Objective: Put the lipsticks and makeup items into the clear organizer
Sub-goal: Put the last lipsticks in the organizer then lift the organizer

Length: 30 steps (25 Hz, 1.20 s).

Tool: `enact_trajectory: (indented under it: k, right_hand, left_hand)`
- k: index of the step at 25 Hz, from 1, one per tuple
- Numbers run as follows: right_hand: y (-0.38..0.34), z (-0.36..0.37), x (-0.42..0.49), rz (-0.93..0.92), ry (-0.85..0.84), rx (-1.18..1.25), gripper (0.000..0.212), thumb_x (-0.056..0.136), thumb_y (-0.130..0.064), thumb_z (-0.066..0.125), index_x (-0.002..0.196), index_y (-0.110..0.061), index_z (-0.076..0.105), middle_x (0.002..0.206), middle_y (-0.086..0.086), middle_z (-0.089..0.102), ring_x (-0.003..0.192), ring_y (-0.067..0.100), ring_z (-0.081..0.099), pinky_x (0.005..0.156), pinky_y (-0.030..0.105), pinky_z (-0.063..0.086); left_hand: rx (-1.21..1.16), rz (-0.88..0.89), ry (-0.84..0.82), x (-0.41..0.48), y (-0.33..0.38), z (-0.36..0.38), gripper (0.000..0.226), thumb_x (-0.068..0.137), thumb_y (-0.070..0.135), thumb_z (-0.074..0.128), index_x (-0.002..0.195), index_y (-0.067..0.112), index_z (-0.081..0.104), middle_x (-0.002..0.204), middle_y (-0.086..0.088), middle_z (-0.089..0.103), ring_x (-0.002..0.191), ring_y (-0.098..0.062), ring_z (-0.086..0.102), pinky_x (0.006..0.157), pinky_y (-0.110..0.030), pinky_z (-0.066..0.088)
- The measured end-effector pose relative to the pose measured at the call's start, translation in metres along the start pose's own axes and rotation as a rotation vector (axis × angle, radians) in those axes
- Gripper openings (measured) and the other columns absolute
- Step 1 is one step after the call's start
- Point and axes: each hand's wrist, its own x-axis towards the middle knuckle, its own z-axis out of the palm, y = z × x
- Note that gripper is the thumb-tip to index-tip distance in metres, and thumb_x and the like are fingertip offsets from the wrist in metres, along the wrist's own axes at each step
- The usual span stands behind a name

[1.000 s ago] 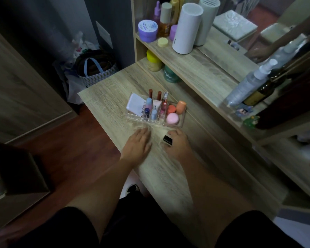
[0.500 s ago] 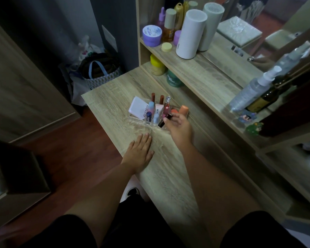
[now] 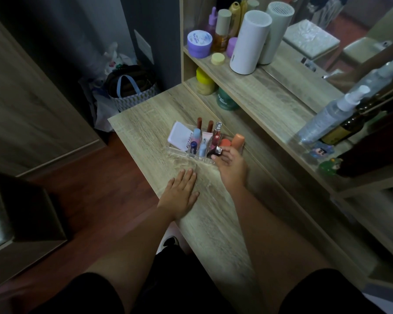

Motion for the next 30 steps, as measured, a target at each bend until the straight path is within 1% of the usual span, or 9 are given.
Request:
enact_trajectory:
  k: [2, 5, 7, 12, 17, 23, 25, 27, 30]
  right_hand:
    - [0.000, 0.002, -0.001, -0.020, -0.004, -0.019, 0.030, 0.077, 0.003, 0.070, 0.106, -0.003, 0.063, 0.104, 0.016, 0.070, 0.075, -0.005, 0.060, 0.065, -0.003, 0.046]
    - [0.000, 0.005, 0.001, -0.040, -0.025, -0.064, 0.033, 0.079, 0.004, 0.067, 0.111, 0.000, 0.062, 0.109, 0.019, 0.067, 0.086, 0.009, 0.062, 0.069, -0.004, 0.044]
    - [-0.001, 0.006, 0.002, -0.048, -0.021, -0.137, 0.033, 0.081, -0.001, 0.067, 0.114, -0.002, 0.062, 0.113, 0.018, 0.065, 0.089, 0.011, 0.061, 0.069, -0.005, 0.043]
    - [-0.004, 0.013, 0.003, -0.025, -0.021, -0.169, 0.033, 0.083, -0.001, 0.065, 0.116, -0.001, 0.061, 0.113, 0.019, 0.066, 0.098, 0.021, 0.066, 0.084, 0.020, 0.048]
    - [-0.004, 0.015, 0.001, -0.030, 0.006, -0.221, 0.032, 0.084, -0.004, 0.065, 0.115, -0.005, 0.063, 0.112, 0.015, 0.067, 0.096, 0.017, 0.066, 0.078, 0.014, 0.044]
    - [-0.003, 0.017, 0.002, -0.012, -0.023, -0.204, 0.036, 0.082, 0.001, 0.065, 0.118, -0.004, 0.062, 0.114, 0.018, 0.064, 0.096, 0.020, 0.065, 0.088, 0.028, 0.051]
    - [-0.001, 0.018, -0.001, -0.004, -0.008, -0.188, 0.036, 0.080, 0.002, 0.066, 0.116, -0.002, 0.062, 0.109, 0.018, 0.067, 0.096, 0.024, 0.066, 0.087, 0.030, 0.053]
    - [0.004, 0.017, -0.006, -0.041, 0.089, -0.272, 0.031, 0.079, -0.001, 0.068, 0.109, -0.005, 0.063, 0.105, 0.016, 0.068, 0.093, 0.026, 0.066, 0.083, 0.031, 0.053]
    - [0.008, 0.014, -0.014, -0.082, 0.249, -0.422, 0.029, 0.076, -0.009, 0.071, 0.103, -0.010, 0.060, 0.109, 0.012, 0.063, 0.101, 0.028, 0.059, 0.087, 0.036, 0.050]
  left_hand:
    - [-0.001, -0.002, -0.001, 0.000, 0.000, 0.000, 0.061, 0.098, 0.042, 0.027, 0.148, 0.017, 0.005, 0.161, -0.003, 0.003, 0.148, -0.022, -0.002, 0.119, -0.044, 0.010]
    - [-0.002, -0.008, -0.003, 0.000, 0.000, 0.000, 0.061, 0.098, 0.042, 0.027, 0.149, 0.017, 0.005, 0.161, -0.002, 0.002, 0.148, -0.022, -0.002, 0.119, -0.044, 0.010]
    - [-0.003, -0.010, -0.004, 0.000, 0.000, 0.000, 0.061, 0.098, 0.042, 0.027, 0.148, 0.018, 0.005, 0.161, -0.003, 0.002, 0.148, -0.022, -0.002, 0.119, -0.044, 0.010]
    - [0.001, -0.006, -0.002, 0.000, 0.000, 0.000, 0.061, 0.098, 0.042, 0.027, 0.148, 0.017, 0.005, 0.161, -0.003, 0.003, 0.148, -0.022, -0.001, 0.119, -0.044, 0.011]
    - [0.008, -0.007, -0.004, 0.000, 0.001, 0.000, 0.060, 0.098, 0.042, 0.027, 0.148, 0.017, 0.005, 0.161, -0.003, 0.002, 0.148, -0.022, -0.001, 0.119, -0.044, 0.010]
    - [-0.021, 0.003, 0.005, -0.001, 0.002, -0.002, 0.060, 0.098, 0.041, 0.029, 0.148, 0.016, 0.007, 0.161, -0.003, 0.004, 0.148, -0.022, -0.001, 0.119, -0.044, 0.011]
    - [-0.133, 0.024, 0.072, -0.003, 0.003, -0.004, 0.059, 0.097, 0.037, 0.034, 0.148, 0.014, 0.014, 0.160, -0.007, 0.012, 0.147, -0.023, 0.006, 0.118, -0.042, 0.013]
    - [-0.334, 0.001, 0.227, -0.005, 0.003, -0.011, 0.053, 0.096, 0.029, 0.043, 0.143, 0.008, 0.029, 0.153, -0.015, 0.030, 0.143, -0.027, 0.023, 0.117, -0.035, 0.019]
    - [-0.498, -0.196, 0.467, 0.006, -0.008, -0.032, 0.043, 0.092, 0.018, 0.049, 0.130, -0.002, 0.043, 0.134, -0.025, 0.048, 0.127, -0.036, 0.041, 0.109, -0.031, 0.027]
